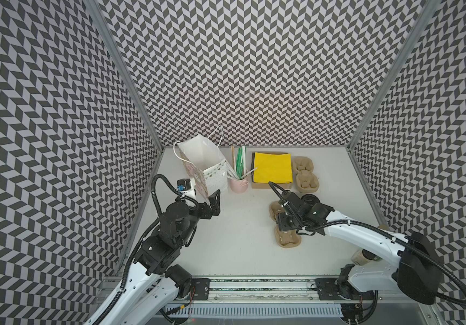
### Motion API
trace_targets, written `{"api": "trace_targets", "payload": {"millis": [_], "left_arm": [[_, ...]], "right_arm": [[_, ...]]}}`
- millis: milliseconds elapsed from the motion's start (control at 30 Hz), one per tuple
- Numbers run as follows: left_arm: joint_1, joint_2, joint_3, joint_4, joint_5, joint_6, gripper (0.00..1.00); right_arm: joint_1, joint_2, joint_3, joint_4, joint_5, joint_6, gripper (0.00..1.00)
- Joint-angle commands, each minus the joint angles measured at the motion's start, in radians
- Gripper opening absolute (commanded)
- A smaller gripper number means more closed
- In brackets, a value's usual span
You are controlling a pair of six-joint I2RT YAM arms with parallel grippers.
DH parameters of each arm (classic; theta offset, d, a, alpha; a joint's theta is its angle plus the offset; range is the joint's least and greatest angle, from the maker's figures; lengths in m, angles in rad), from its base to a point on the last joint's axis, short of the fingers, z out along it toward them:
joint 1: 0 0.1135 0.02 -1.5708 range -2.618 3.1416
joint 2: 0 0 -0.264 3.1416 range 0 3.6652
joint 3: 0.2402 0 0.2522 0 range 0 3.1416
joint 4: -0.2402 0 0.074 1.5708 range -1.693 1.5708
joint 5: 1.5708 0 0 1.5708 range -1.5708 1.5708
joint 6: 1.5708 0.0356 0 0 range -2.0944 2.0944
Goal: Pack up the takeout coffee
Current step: 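Hold the carrier with the right gripper while the left grasps the bag rim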
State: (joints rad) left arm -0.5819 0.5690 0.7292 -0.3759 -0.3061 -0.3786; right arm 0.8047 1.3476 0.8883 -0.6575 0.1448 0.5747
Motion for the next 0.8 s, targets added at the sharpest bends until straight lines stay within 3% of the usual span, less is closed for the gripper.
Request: {"api": "trace_targets", "payload": {"millis": [0,100,300,433,633,767], "left_arm": [[0.005,-0.039,0.009,-0.002,-0.1,-0.031,1.0],[0.024,-0.029,0.101,-0.023,-0.134,-0.071,1.0],[0.108,0.153,0.322,-0.106,-0.204,-0.1,1.0],[0.296,0.281,0.454,-0.185,-0.042,-0.137,1.0],[0.439,0.46,0.604,-0.293,0.044,-0.236,1.0],[0.517,0.571,0.628,-0.29,0.257,-0.277,0.98]], "right_arm": [[0.001,0.003,-0.012,0.055,0.016,0.036,0.63],[0.003,-0.011,-0.002,0.06,-0.007,0.039,0.64],[0.003,-0.04,0.037,0.022,0.006,0.031,0.7],[0.003,-0.06,0.048,0.007,0.012,0.019,0.77],[0.004,-0.067,0.035,0.016,-0.003,0.009,0.83],[0.008,-0.089,0.032,0.009,0.002,0.007,0.85]]}}
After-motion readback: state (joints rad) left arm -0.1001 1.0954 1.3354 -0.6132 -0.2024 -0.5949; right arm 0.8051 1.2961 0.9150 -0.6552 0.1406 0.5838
